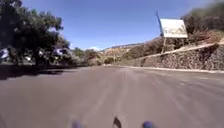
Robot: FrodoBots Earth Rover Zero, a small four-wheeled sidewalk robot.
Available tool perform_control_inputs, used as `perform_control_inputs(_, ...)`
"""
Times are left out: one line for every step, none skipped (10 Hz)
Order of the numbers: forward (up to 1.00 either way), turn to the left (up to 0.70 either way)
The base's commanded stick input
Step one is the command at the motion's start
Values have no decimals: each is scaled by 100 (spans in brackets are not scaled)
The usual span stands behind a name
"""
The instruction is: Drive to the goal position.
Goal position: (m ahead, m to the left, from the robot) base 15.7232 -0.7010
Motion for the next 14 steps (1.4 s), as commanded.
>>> perform_control_inputs(85, 0)
perform_control_inputs(85, 0)
perform_control_inputs(85, 0)
perform_control_inputs(85, 0)
perform_control_inputs(85, 0)
perform_control_inputs(85, 0)
perform_control_inputs(85, 0)
perform_control_inputs(85, 0)
perform_control_inputs(85, 0)
perform_control_inputs(85, 0)
perform_control_inputs(85, 0)
perform_control_inputs(85, 0)
perform_control_inputs(85, 0)
perform_control_inputs(85, 0)
